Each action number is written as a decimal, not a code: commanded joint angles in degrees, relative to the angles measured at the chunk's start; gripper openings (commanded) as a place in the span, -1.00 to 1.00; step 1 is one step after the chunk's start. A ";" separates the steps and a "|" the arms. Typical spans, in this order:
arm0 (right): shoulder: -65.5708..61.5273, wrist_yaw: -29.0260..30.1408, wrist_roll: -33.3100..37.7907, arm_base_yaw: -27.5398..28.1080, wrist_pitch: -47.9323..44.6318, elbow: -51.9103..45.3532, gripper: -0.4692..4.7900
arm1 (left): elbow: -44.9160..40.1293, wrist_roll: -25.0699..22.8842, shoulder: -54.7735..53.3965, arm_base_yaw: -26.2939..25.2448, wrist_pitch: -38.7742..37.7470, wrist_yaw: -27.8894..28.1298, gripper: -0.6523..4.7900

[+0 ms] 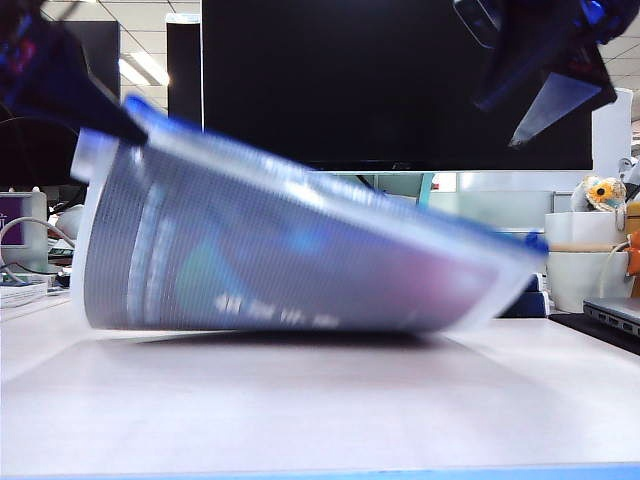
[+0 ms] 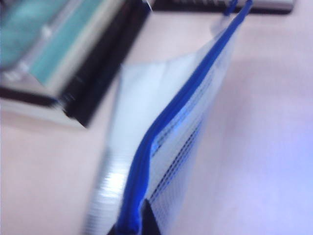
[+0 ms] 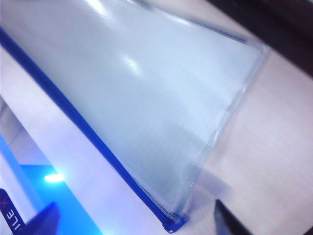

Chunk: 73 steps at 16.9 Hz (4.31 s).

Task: Pick up the transparent plastic file bag with a blue zipper and close its zipper.

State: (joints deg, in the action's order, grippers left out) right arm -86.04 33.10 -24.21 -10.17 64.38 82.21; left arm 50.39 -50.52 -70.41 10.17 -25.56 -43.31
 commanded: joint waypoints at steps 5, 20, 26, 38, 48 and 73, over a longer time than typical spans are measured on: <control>0.44 0.46 -0.02 0.02 -0.70 0.26 0.58 | 0.02 0.13 -5.55 -0.02 -1.07 1.11 -0.73; 24.11 -16.28 12.74 0.13 -16.68 0.11 -0.86 | 7.39 24.09 8.79 -1.14 -2.03 13.07 0.01; 52.63 -29.44 17.66 0.13 -30.16 -16.83 -0.86 | -0.28 31.71 18.27 -3.48 7.21 18.64 -0.47; 84.59 -32.83 30.95 -0.22 -56.61 -58.64 -0.86 | -34.32 50.14 40.50 -10.16 39.78 25.77 -0.56; 83.21 -32.98 35.41 -0.33 -77.66 -81.53 -0.85 | -48.74 53.44 43.12 -10.25 54.21 26.14 -0.58; 85.94 -32.11 29.03 9.33 -56.78 -81.72 -0.85 | -49.79 51.06 66.27 -13.14 25.73 31.78 -0.78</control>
State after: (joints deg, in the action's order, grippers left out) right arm -0.19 1.21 5.02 -0.84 7.14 0.51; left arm 0.43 1.04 -4.19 -2.92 -0.64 -11.38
